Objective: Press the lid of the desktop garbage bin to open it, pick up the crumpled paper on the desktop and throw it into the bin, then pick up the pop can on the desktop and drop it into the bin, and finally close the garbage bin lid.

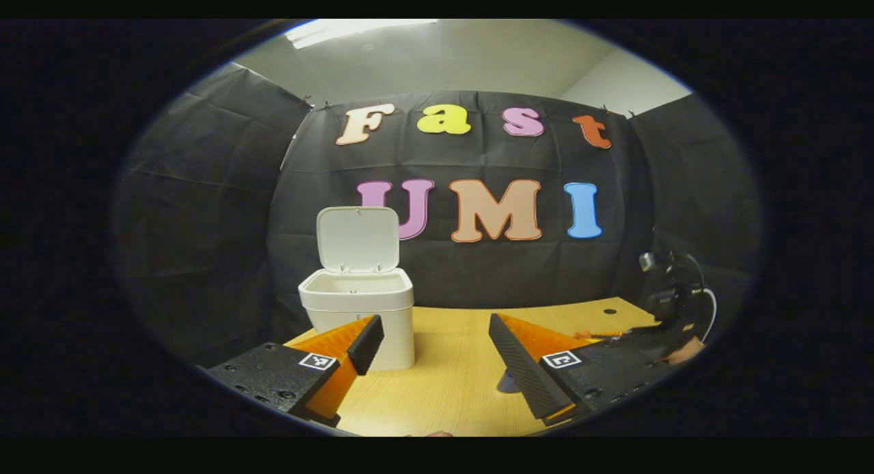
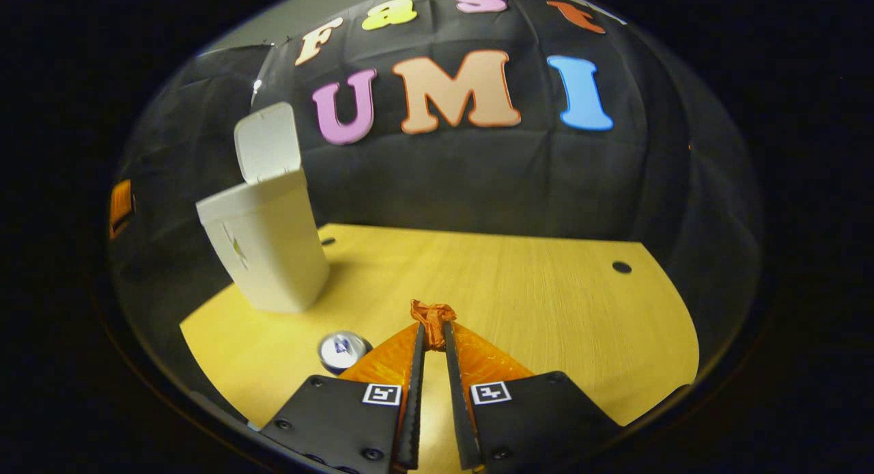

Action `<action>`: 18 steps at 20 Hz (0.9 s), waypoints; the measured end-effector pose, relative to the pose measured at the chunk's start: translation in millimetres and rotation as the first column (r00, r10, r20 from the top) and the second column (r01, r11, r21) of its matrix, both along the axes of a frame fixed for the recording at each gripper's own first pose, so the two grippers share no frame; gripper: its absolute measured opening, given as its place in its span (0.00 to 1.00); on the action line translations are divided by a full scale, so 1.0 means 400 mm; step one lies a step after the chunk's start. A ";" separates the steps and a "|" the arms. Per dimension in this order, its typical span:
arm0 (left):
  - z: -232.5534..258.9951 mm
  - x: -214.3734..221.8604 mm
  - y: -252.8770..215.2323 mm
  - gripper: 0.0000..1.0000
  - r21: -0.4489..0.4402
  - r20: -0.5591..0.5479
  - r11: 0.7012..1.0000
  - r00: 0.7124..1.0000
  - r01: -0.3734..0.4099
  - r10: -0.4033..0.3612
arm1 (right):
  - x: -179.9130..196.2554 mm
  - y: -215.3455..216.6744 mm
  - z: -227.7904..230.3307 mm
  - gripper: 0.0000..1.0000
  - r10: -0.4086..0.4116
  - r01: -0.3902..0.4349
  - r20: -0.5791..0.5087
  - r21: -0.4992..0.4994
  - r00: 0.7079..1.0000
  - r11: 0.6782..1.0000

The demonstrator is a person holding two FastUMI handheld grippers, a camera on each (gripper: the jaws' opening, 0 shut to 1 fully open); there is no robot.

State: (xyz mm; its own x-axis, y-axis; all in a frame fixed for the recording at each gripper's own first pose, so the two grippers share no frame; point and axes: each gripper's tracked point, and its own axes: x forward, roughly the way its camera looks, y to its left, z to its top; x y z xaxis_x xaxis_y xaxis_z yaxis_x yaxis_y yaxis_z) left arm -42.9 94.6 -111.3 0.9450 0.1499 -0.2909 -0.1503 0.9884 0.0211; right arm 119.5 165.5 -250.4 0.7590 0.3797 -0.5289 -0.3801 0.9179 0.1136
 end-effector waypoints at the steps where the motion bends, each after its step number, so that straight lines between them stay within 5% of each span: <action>1: -0.004 0.006 0.008 0.93 -0.009 0.001 1.000 1.000 0.007 -0.007 | 0.013 0.044 0.078 0.23 0.016 -0.018 0.058 0.029 0.998 0.999; 8: -0.019 0.008 0.151 0.93 -0.031 0.014 0.999 1.000 -0.013 0.014 | 0.076 0.419 0.385 0.23 0.185 -0.221 0.261 0.116 0.947 0.968; 13: -0.040 -0.018 0.280 0.92 -0.020 -0.004 0.998 0.998 -0.057 0.057 | 0.145 0.723 0.338 0.24 0.293 -0.329 0.237 0.128 0.926 0.936; 18: -0.079 -0.048 0.379 0.94 -0.027 -0.035 0.995 0.995 -0.097 0.096 | 0.179 0.873 0.211 0.23 0.321 -0.328 0.142 0.031 0.936 0.944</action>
